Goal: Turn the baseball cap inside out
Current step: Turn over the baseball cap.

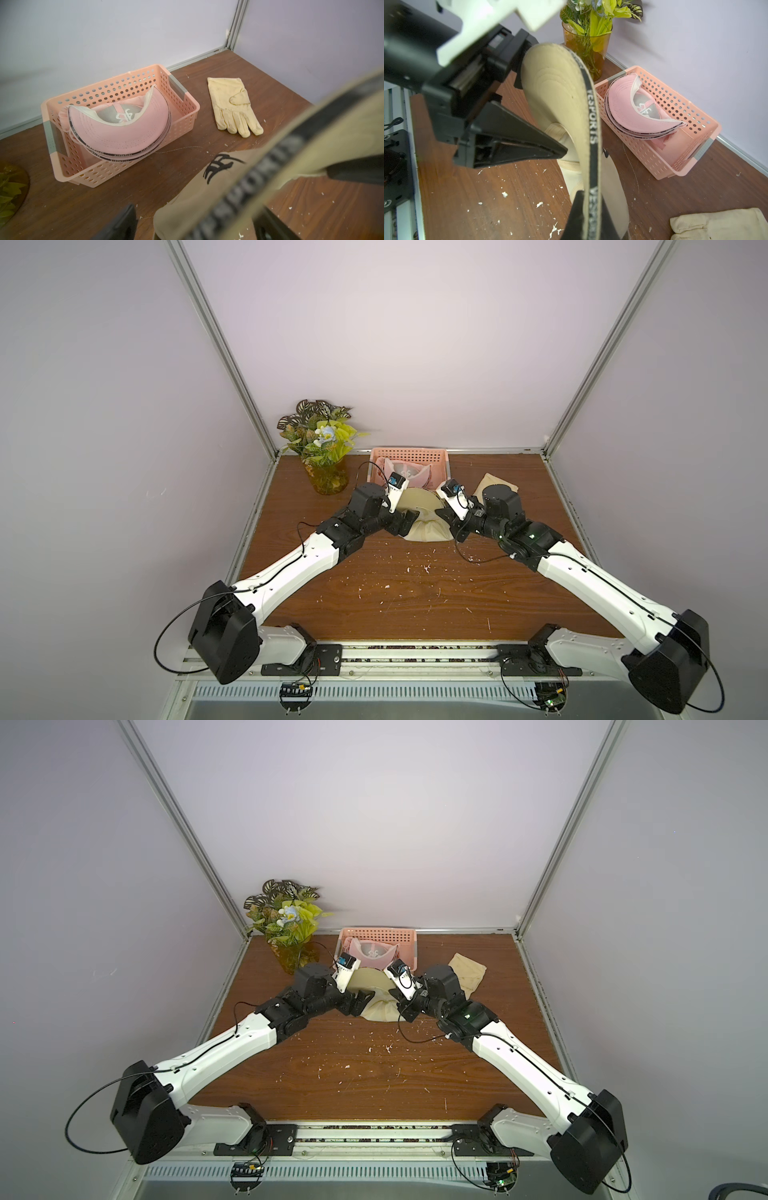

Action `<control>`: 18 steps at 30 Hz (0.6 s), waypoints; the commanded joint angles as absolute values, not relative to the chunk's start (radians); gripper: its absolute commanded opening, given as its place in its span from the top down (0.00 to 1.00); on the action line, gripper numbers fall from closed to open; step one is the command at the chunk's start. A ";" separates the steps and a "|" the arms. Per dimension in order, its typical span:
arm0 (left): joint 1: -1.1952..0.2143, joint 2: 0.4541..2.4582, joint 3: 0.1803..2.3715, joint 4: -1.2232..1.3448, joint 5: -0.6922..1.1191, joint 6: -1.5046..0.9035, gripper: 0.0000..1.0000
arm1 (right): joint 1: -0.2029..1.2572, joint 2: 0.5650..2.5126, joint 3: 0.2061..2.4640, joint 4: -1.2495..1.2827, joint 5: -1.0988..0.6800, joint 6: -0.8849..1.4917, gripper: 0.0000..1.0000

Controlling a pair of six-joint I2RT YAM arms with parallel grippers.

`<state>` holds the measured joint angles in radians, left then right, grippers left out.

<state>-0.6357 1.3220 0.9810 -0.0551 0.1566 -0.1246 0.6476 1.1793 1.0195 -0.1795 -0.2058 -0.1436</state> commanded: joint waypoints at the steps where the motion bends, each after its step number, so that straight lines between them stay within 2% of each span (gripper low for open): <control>1: -0.614 1.272 0.937 0.019 0.275 -0.119 0.25 | 0.643 1.129 1.034 -0.105 -0.285 -0.115 1.00; 4: -0.612 1.245 0.898 0.066 0.346 -0.125 0.45 | 0.634 1.127 1.026 -0.091 -0.346 -0.101 1.00; 8: -0.611 1.208 0.876 0.098 0.373 -0.147 0.87 | 0.619 1.125 1.008 -0.057 -0.403 -0.078 1.00; 10: -0.611 1.187 0.870 0.107 0.372 -0.156 1.00 | 0.610 1.130 0.995 -0.041 -0.426 -0.069 1.00; 13: -0.610 1.155 0.869 0.109 0.361 -0.167 1.00 | 0.593 1.147 0.976 -0.021 -0.460 -0.058 0.99; 18: -0.604 1.104 0.880 0.100 0.356 -0.189 1.00 | 0.573 1.188 0.945 -0.012 -0.474 -0.071 0.71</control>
<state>-0.6079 1.1500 0.8623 0.0227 0.3229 -0.1543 0.5770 1.1641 0.9714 -0.0410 -0.4110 -0.0822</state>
